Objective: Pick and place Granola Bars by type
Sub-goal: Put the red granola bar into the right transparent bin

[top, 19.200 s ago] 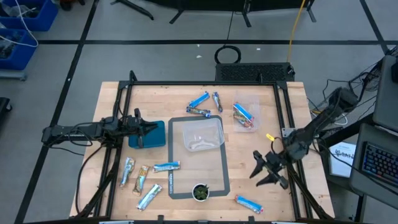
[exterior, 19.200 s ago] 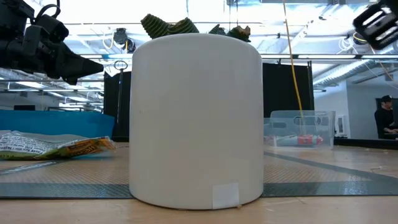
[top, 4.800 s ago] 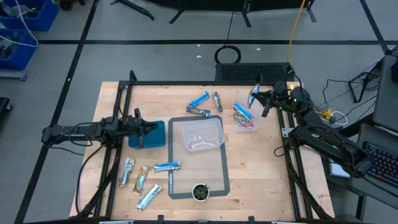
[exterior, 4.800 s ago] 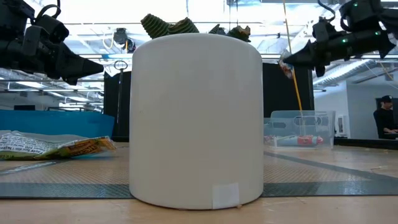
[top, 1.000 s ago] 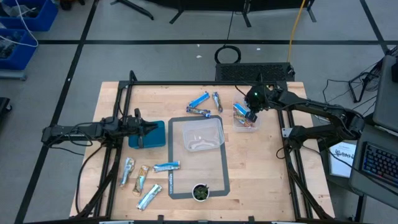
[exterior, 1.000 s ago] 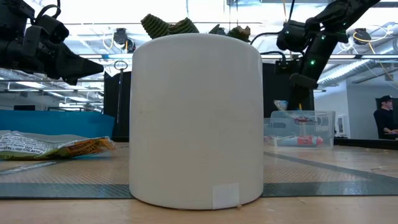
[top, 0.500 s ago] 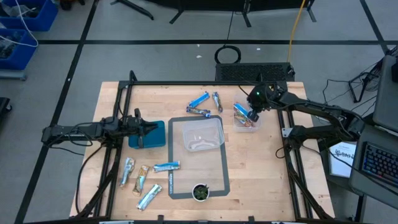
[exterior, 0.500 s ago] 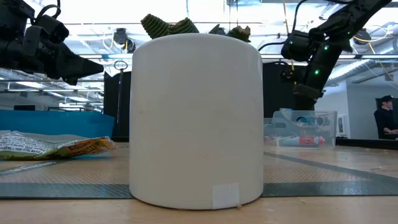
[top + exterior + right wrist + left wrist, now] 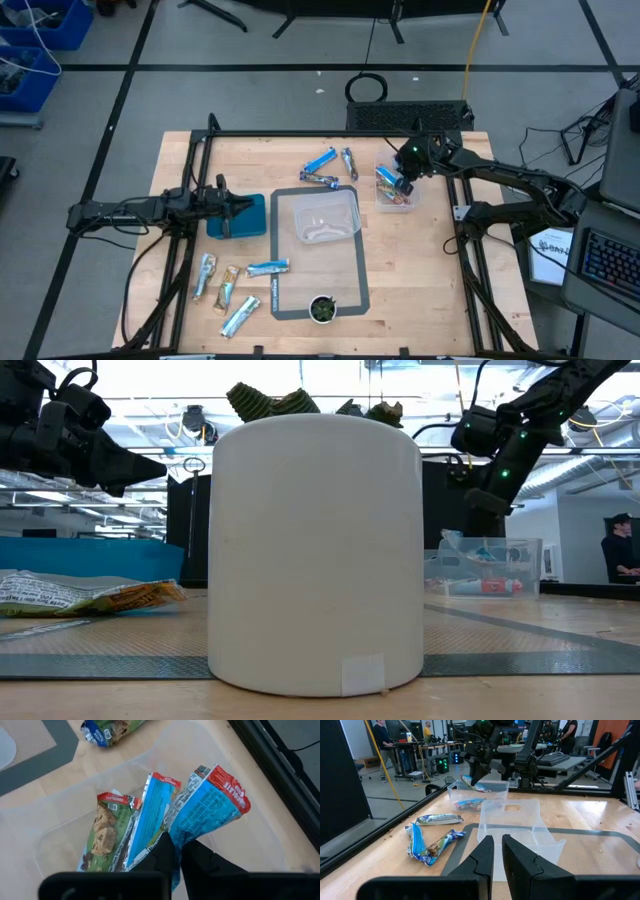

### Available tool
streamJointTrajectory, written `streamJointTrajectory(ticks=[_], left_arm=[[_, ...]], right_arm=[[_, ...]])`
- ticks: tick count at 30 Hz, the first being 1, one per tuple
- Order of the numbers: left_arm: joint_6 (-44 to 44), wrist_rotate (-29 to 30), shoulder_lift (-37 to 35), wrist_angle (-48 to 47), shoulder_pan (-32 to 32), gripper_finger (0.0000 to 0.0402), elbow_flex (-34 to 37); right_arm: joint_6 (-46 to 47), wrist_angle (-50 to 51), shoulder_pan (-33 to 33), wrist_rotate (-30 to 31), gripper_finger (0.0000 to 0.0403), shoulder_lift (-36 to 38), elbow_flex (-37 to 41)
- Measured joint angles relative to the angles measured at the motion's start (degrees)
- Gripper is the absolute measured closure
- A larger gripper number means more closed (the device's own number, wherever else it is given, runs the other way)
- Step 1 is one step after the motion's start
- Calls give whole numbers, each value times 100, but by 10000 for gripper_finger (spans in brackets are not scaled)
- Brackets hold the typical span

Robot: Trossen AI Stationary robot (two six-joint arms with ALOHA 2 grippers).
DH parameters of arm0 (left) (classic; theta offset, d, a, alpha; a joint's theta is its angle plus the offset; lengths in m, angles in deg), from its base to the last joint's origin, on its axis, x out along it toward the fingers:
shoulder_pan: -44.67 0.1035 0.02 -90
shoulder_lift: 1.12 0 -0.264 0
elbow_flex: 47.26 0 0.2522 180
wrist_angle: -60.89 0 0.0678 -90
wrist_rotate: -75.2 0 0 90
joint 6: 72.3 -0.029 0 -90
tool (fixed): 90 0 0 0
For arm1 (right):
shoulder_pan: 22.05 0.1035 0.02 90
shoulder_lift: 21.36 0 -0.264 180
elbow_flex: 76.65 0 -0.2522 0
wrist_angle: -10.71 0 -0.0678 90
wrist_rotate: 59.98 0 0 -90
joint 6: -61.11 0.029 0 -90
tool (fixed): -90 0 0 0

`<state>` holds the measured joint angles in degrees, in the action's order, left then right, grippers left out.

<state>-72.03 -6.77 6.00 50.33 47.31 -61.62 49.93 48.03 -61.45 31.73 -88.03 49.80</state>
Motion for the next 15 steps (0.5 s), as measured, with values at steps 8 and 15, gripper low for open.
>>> streamJointTrajectory(ticks=[8, 15], left_arm=[[0, 0, 0, 2, 2, 360, 0], [-1, 0, -1, 2, 2, 360, 0]], right_arm=[[149, -116, 0, 14, 322, 0, 0], [150, -115, 0, 17, 289, 0, 0]])
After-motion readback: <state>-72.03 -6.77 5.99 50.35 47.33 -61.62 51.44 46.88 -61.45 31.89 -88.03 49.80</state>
